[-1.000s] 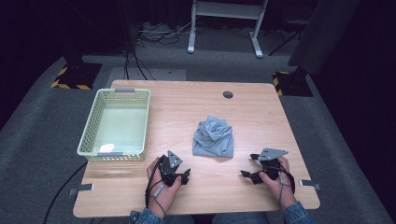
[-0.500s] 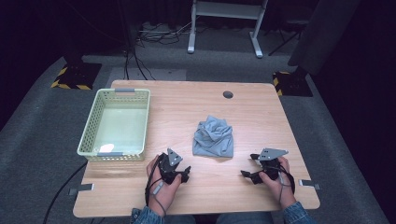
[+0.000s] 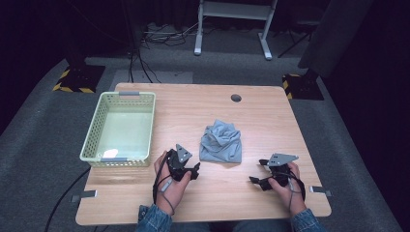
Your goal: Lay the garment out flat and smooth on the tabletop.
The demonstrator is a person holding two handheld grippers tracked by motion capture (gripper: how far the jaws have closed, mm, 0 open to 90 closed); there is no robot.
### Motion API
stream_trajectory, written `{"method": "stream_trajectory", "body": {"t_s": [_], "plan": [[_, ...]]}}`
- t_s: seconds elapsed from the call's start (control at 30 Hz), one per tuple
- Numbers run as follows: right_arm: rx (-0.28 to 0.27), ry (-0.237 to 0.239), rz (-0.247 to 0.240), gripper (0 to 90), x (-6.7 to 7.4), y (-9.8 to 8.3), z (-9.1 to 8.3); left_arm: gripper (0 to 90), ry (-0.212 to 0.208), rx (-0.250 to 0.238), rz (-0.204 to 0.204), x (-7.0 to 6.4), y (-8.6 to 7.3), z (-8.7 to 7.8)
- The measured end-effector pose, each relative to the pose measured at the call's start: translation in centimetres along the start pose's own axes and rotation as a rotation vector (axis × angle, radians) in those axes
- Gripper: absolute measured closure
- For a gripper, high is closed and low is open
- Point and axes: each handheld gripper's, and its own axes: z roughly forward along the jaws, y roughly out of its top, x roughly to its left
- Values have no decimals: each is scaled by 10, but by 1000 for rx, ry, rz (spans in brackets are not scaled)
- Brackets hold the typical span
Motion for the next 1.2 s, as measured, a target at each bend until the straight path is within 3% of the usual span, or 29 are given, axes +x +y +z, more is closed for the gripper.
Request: {"method": "stream_trajectory", "body": {"t_s": [0.27,0.47,0.93,1.2], "plan": [[0,2,-2,153,0,0,0,216,-9,-18,-4,1,7,5],[0,4,-4,152,0,0,0,211,-16,-45,-31,3,12,10],[0,6,-5,153,-1,0,0,215,-19,-48,-28,12,22,31],[0,6,-5,153,-1,0,0,219,-22,-19,-30,17,24,52]]}}
